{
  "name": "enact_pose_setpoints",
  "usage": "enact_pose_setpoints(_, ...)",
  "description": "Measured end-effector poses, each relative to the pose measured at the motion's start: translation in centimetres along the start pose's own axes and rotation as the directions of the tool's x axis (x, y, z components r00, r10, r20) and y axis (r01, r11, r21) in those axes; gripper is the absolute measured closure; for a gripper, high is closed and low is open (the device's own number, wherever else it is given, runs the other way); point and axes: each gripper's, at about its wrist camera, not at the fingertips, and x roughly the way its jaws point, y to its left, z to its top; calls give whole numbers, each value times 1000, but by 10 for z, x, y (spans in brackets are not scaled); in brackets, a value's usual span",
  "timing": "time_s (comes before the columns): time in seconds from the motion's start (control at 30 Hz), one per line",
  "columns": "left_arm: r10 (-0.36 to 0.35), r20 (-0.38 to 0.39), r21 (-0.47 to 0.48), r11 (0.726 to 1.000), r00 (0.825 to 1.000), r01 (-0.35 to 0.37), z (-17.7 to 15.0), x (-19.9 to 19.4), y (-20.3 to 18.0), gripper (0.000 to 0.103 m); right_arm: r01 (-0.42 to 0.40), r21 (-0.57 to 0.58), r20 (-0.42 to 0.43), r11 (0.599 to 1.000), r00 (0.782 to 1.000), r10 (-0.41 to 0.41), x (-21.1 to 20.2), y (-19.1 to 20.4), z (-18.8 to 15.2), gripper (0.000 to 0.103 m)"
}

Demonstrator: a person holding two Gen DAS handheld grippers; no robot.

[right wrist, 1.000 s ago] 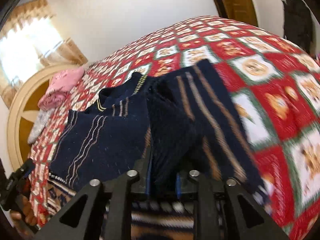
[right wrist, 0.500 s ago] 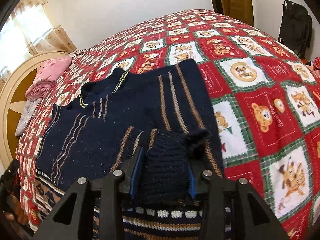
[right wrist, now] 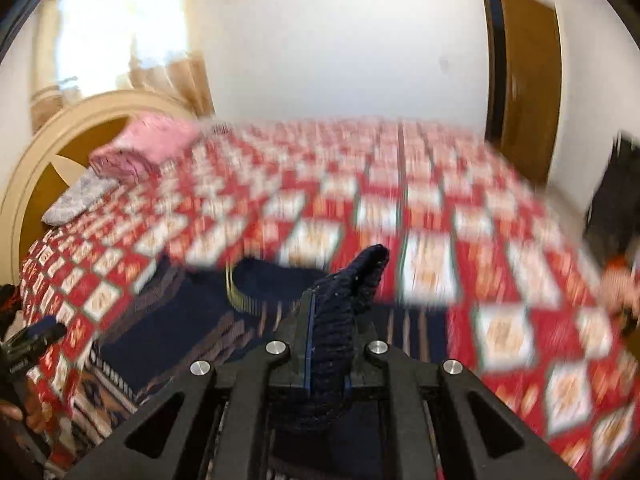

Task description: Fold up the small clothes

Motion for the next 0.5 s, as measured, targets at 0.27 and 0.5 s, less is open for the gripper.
enact_pose_setpoints(0.27, 72, 18, 32, 997, 997, -73, 4, 6, -2, 23, 13, 66, -180, 998, 984, -1, 59, -61, -56, 91)
enact_pose_setpoints(0.5, 44, -3, 83, 996, 999, -44, 8, 22, -18, 23, 84, 283, -174, 955, 984, -35, 29, -110, -88, 86)
